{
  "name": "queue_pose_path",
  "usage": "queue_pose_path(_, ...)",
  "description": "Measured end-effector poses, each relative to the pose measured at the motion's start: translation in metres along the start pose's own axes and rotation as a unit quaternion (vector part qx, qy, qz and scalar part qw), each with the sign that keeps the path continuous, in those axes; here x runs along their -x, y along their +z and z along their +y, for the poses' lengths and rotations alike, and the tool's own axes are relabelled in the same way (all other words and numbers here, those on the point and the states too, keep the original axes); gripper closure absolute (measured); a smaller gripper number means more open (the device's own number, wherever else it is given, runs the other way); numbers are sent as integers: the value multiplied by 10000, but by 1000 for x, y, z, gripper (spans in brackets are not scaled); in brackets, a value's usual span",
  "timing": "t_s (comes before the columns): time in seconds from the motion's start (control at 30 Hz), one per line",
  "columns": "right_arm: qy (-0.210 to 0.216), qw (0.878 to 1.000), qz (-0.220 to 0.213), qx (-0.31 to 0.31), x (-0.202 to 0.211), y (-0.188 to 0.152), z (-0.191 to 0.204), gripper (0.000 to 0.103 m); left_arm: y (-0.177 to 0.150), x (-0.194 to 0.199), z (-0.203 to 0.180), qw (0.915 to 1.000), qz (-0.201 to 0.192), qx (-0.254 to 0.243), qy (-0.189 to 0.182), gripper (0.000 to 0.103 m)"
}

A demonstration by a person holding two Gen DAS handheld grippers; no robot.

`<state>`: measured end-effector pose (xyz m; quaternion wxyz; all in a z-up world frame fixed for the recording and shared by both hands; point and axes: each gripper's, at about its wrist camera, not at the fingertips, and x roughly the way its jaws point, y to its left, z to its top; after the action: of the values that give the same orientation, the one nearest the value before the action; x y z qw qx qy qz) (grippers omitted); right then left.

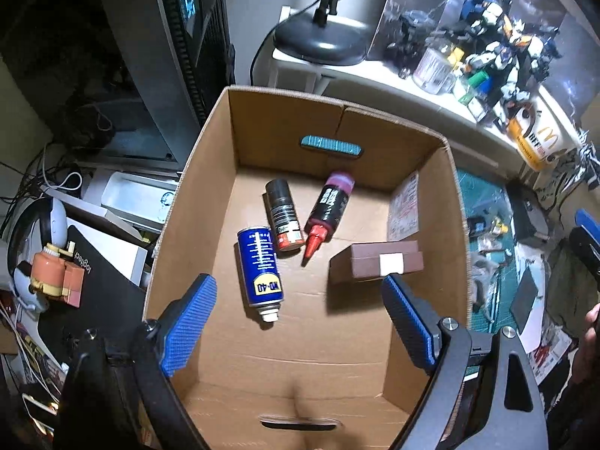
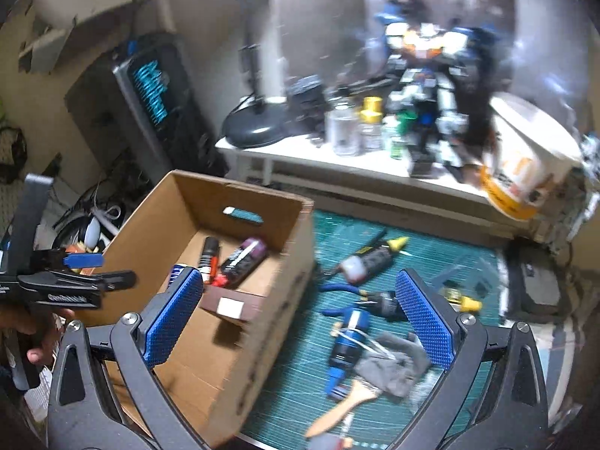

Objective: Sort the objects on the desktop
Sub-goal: 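Raise both tools out of the box and back over the mat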

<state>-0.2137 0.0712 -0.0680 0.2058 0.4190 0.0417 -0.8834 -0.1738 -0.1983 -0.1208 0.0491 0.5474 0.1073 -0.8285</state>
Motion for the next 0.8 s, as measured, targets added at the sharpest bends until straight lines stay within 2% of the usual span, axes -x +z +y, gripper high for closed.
queue_pose_path(0.2, -177, 9991, -111, -364, 36, -18, -72, 0, -8, 30, -45, 9990, -416, -124, -107, 12)
queue_pose_path(0.37, -338, 9976, -154, -589, 64, -38, -131, 0, -16, 46, -96, 9949, -826, -469, -346, 12)
queue_pose_path(0.67, -502, 9944, -143, -914, 101, -74, -228, 0, -33, 53, -183, 9879, -1248, -679, -614, 12)
queue_pose_path(0.8, -449, 9937, -88, -1019, 108, -93, -262, 0, -48, 57, -213, 9844, -1475, -769, -567, 12)
